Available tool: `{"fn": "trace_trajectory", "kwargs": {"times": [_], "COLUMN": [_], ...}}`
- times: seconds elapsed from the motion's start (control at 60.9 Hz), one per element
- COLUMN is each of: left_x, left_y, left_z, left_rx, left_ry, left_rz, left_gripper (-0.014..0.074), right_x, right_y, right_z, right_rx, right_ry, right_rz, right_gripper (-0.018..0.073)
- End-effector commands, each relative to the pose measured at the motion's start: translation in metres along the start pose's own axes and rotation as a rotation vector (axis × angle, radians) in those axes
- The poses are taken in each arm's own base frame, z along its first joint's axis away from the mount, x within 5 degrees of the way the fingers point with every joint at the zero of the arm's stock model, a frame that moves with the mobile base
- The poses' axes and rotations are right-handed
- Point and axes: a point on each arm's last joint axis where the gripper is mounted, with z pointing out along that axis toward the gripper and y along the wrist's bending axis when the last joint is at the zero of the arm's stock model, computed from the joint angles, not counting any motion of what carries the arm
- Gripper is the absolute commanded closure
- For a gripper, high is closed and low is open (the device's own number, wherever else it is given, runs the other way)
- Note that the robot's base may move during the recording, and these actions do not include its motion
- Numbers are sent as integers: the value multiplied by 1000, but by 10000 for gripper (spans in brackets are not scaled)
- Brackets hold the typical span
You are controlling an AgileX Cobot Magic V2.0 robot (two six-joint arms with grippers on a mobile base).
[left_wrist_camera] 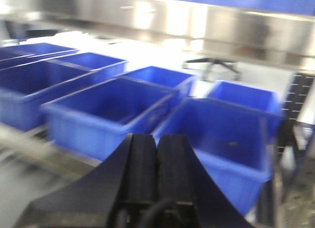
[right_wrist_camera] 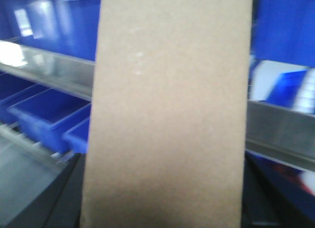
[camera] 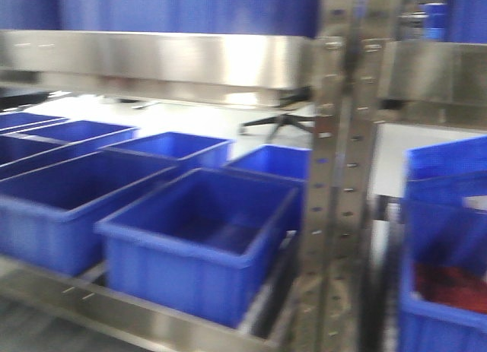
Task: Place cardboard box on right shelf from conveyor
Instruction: 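Approach the shelf and hold the box above the roller shelf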
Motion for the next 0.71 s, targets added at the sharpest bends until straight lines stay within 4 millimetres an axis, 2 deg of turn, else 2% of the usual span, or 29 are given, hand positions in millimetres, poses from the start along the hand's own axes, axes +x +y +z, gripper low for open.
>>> {"fn": "trace_trajectory", "kwargs": {"times": [0.0,0.69], "left_x": [-6,-6], "left_y": [0,1], "left_z": [-1,-1], "left_rx": [-3,-15], "left_ry": [-93,-93], "left_rz": [-5,-6], "left_gripper": [713,713], "right_x": [-15,-15], "right_y": [3,3], "right_z": [-2,-2], "right_rx": [-23,-23], "right_ry": [-106,-106], "right_rz": [-31,-31], "right_gripper": [396,396]}}
